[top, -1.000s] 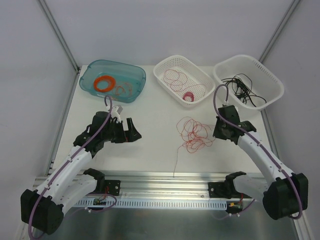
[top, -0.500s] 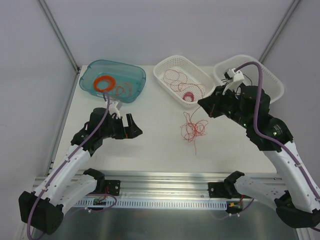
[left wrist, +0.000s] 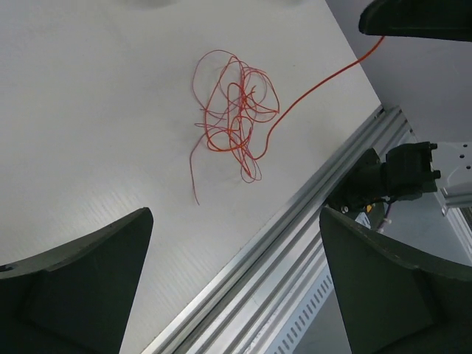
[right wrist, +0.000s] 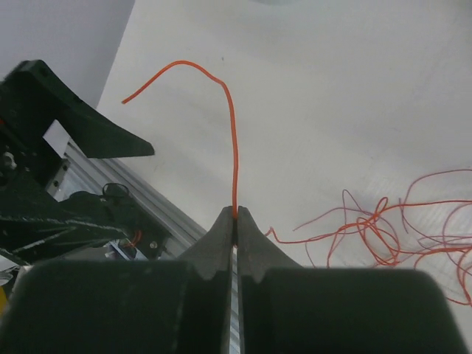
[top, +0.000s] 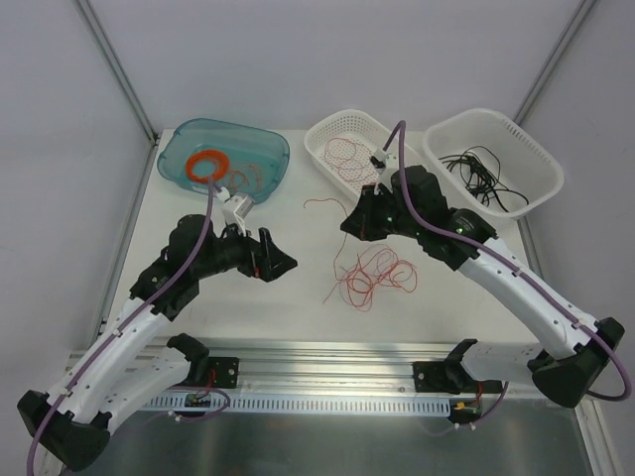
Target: Untangle the cables
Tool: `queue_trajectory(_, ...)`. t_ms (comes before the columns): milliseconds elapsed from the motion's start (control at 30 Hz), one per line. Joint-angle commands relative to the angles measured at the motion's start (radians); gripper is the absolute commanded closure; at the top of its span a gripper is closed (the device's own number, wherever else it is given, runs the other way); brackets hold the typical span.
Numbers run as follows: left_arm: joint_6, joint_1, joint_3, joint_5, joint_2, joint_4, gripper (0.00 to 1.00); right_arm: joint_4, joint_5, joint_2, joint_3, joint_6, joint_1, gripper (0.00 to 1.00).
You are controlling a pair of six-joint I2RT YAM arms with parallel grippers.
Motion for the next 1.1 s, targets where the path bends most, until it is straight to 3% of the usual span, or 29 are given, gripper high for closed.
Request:
queue_trajectory(0,0.012,-0.071,0.017,-0.016,0.027,0.113,0.03,0.134,-0.011,0.002,0.019,0.105,0.033,0.99)
queue_trajectory(267,0.030,-0.244,-0.081,-0.204,0.065,0.406,0.14,0.263,0.029,-0.018,-0.007,0.215,0.102,0.99)
queue_trajectory(500,0.038,-0.349,-0.135,-0.319,0.189,0.575,0.21,0.296,0.067,-0.039,-0.018,0.246,0.122,0.99)
queue_trajectory(600,0.030,-0.381,-0.182,-0.410,0.215,0.639,0.29,0.301,0.074,-0.053,-0.023,0.246,0.124,0.99)
queue_trajectory(800,0.021,-0.413,-0.209,-0.546,0.260,0.731,0.55,0.301,0.075,-0.069,-0.035,0.248,0.124,0.99)
queue_trajectory(933,0.026,-0.419,-0.210,-0.574,0.278,0.774,0.66,0.313,0.061,-0.078,-0.049,0.261,0.124,0.99)
queue_trajectory(1067,0.029,-0.422,-0.204,-0.562,0.280,0.782,0.99,0.300,0.067,-0.084,-0.058,0.255,0.122,0.99)
